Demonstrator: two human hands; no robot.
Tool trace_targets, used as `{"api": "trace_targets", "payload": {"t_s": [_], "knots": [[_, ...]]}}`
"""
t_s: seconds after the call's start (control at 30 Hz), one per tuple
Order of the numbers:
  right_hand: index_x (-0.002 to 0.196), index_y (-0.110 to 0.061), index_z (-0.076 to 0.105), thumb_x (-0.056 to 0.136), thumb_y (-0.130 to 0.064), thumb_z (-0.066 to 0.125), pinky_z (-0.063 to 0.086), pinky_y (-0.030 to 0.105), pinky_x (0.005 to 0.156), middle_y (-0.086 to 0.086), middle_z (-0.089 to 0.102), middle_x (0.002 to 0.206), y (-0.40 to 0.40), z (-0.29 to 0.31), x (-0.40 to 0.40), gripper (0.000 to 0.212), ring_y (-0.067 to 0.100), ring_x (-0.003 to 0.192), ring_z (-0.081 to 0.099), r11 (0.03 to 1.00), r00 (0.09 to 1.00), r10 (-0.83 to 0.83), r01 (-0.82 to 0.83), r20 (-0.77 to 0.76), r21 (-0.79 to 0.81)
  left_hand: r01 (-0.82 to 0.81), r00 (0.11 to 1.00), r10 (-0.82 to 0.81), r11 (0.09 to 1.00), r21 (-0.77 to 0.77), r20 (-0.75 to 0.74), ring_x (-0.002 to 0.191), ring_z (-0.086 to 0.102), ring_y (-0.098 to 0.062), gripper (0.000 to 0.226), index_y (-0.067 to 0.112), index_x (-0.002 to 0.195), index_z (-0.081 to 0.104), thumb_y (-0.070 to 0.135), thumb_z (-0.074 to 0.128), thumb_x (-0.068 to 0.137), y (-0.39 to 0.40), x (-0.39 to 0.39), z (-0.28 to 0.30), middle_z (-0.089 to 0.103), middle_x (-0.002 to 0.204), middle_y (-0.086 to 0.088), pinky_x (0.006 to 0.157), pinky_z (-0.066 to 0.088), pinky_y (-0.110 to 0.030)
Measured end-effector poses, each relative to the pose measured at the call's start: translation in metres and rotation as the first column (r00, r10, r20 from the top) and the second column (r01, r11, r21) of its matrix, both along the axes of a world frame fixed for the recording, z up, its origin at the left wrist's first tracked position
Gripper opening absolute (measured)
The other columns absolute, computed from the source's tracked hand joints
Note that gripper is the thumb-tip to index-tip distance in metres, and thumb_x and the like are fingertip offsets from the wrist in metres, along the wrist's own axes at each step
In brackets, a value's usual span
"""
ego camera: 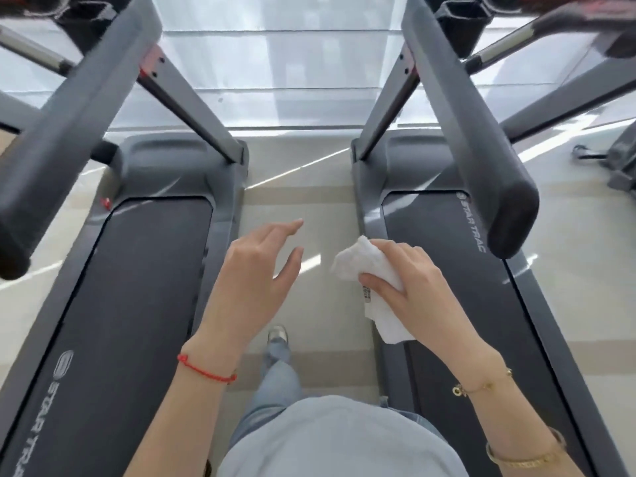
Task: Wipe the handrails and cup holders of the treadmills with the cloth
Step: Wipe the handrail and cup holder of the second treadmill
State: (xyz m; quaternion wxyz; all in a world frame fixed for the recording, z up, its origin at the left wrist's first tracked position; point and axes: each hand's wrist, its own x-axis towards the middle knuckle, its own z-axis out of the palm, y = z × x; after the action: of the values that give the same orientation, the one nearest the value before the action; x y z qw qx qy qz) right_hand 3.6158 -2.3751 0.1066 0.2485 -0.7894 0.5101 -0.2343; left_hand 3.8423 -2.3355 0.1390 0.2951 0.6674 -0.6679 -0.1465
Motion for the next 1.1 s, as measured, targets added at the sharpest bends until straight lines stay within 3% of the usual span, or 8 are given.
{"api": "trace_targets", "payload": {"t_s": [0.23, 0.47, 0.6, 0.8, 0.87, 0.93, 1.1], "knots": [[0.133, -0.036, 0.048, 0.088, -0.059, 0.038, 0.046, 0.036, 0.086, -0.015, 0.056, 0.113, -0.081, 0.000, 0.023, 0.051, 0.009, 0.100, 0.044, 0.958, 0.958, -0.285, 0.284, -0.020, -0.046, 0.316, 0.949, -0.316, 0.949, 0.001, 0.004, 0.116, 0.060, -0.019, 0.036, 0.014, 0.132, 0.059, 0.018, 0.058, 0.096, -0.154, 0.015, -0.008, 0.063, 0.126, 0.001, 0.101, 0.045, -0.044], [0.133, -0.032, 0.051, 0.093, -0.046, 0.049, 0.042, 0.041, 0.094, -0.011, 0.056, 0.120, -0.148, 0.028, 0.039, 0.042, 0.015, 0.106, 0.045, 0.778, 0.793, -0.604, 0.608, 0.080, -0.160, 0.652, 0.758, -0.648, 0.754, -0.081, 0.068, 0.110, 0.060, -0.020, 0.034, 0.013, 0.129, 0.061, 0.014, 0.059, 0.095, -0.299, -0.008, 0.017, 0.064, 0.121, 0.001, 0.100, 0.045, -0.043], [0.134, -0.028, 0.050, 0.097, -0.046, 0.046, 0.039, 0.039, 0.094, -0.005, 0.055, 0.122, -0.177, 0.045, 0.032, 0.042, 0.020, 0.105, 0.044, 0.608, 0.642, -0.767, 0.722, -0.007, -0.328, 0.809, 0.588, -0.798, 0.581, -0.092, 0.134, 0.114, 0.058, -0.017, 0.036, 0.014, 0.133, 0.057, 0.021, 0.054, 0.098, -0.364, -0.035, 0.027, 0.062, 0.126, 0.002, 0.099, 0.045, -0.043], [0.133, -0.023, 0.050, 0.097, -0.048, 0.045, 0.038, 0.040, 0.088, 0.003, 0.055, 0.122, -0.215, 0.055, -0.010, 0.045, 0.028, 0.102, 0.044, 0.346, 0.320, -0.936, 0.759, -0.148, -0.551, 0.915, 0.402, -0.906, 0.390, -0.104, 0.135, 0.123, 0.052, -0.016, 0.039, 0.016, 0.136, 0.054, 0.024, 0.052, 0.098, -0.420, -0.093, 0.028, 0.060, 0.130, 0.003, 0.105, 0.041, -0.043], [0.136, -0.022, 0.049, 0.096, -0.052, 0.043, 0.038, 0.041, 0.089, 0.004, 0.055, 0.125, -0.225, 0.047, -0.023, 0.049, 0.029, 0.105, 0.046, 0.343, 0.225, -0.934, 0.789, -0.279, -0.510, 0.930, 0.365, -0.921, 0.354, -0.101, 0.135, 0.125, 0.050, -0.017, 0.038, 0.017, 0.136, 0.054, 0.024, 0.052, 0.098, -0.430, -0.114, 0.025, 0.059, 0.130, 0.003, 0.106, 0.039, -0.044], [0.138, -0.024, 0.044, 0.096, -0.058, 0.037, 0.038, 0.038, 0.090, 0.001, 0.056, 0.123, -0.232, 0.035, -0.029, 0.055, 0.027, 0.107, 0.049, 0.361, 0.191, -0.897, 0.837, -0.398, -0.412, 0.941, 0.336, -0.930, 0.326, -0.092, 0.147, 0.126, 0.049, -0.018, 0.038, 0.018, 0.135, 0.055, 0.024, 0.053, 0.097, -0.438, -0.132, 0.021, 0.059, 0.131, 0.003, 0.107, 0.037, -0.044], [0.131, -0.026, 0.045, 0.093, -0.068, 0.025, 0.043, 0.036, 0.081, -0.006, 0.065, 0.110, -0.229, 0.021, -0.041, 0.060, 0.022, 0.096, 0.059, 0.322, 0.204, -0.920, 0.880, -0.334, -0.349, 0.944, 0.328, -0.928, 0.317, -0.087, 0.178, 0.128, 0.047, -0.019, 0.036, 0.018, 0.133, 0.057, 0.023, 0.053, 0.097, -0.459, -0.158, 0.008, 0.058, 0.131, 0.003, 0.109, 0.033, -0.043]]}}
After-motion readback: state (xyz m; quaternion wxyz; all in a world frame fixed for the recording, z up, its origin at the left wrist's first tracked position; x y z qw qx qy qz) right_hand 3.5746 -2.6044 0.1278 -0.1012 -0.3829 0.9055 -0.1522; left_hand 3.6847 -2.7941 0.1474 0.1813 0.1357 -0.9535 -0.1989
